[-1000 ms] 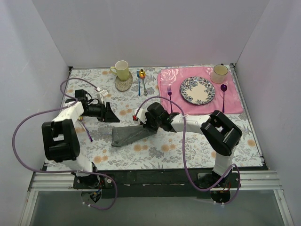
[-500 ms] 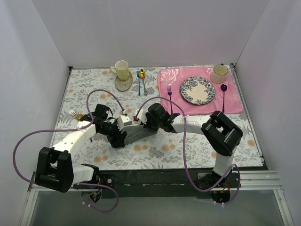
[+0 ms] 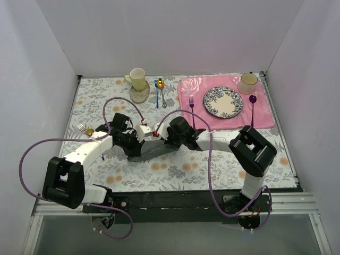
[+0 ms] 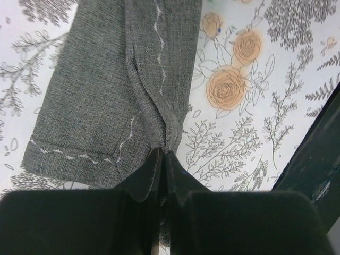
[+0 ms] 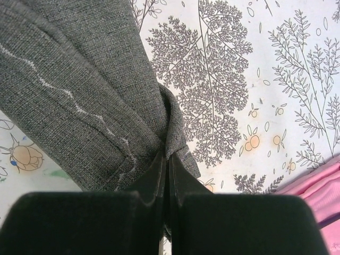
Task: Fold the napkin into a case and place the utensils inside
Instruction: Stuff the top corner of the smaller-rectangle-folded napkin into the folded napkin.
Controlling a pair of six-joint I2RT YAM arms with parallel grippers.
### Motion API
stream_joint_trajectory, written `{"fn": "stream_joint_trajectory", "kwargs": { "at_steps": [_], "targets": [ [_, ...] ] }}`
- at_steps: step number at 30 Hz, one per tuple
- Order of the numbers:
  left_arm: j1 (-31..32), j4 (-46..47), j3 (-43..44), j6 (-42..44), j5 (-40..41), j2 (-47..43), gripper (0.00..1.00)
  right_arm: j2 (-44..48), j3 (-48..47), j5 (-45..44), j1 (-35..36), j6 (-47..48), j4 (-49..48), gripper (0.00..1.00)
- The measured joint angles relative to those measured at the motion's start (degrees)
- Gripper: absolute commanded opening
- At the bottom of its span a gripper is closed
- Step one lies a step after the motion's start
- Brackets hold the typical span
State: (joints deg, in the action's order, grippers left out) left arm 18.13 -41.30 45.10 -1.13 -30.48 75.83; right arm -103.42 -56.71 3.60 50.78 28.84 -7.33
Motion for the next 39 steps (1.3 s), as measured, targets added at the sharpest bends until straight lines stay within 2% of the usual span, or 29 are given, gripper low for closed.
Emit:
{"fn": "stream_joint_trajectory", "kwargs": {
  "at_steps": [11, 20, 27, 30, 31, 36, 39],
  "targets": [
    [-1.33, 0.17, 8.96, -3.74, -1.44, 8.0, 0.0, 1.16, 2.21, -0.24, -0.02, 3.43, -2.01, 0.01],
    [-7.43, 0.17, 14.36, -4.5, -3.41, 21.57, 0.0, 1.16, 2.32, -0.2, 0.09, 4.83, -2.27, 0.01],
    [-8.48, -1.49, 18.8, -5.62, -5.22, 28.96, 0.0, 1.16, 2.32, -0.22, 0.13, 5.29, -2.25, 0.01],
    [-9.03, -2.82, 20.04, -6.19, -5.79, 30.56, 0.0, 1.16, 1.97, -0.42, 0.13, 5.18, -1.7, 0.15],
    [-9.29, -3.34, 20.55, -6.43, -6.12, 31.1, 0.0, 1.16, 1.7, -0.46, 0.13, 5.05, -1.2, 0.23],
    [-9.88, -4.02, 21.05, -6.86, -7.06, 31.87, 0.0, 1.73, -1.97, -0.63, 0.07, 3.21, 4.22, 0.35],
    [-9.88, -4.07, 21.07, -6.82, -7.06, 31.87, 0.0, 2.4, -4.68, -0.33, -0.11, 1.38, 6.27, 0.37]
  ]
}}
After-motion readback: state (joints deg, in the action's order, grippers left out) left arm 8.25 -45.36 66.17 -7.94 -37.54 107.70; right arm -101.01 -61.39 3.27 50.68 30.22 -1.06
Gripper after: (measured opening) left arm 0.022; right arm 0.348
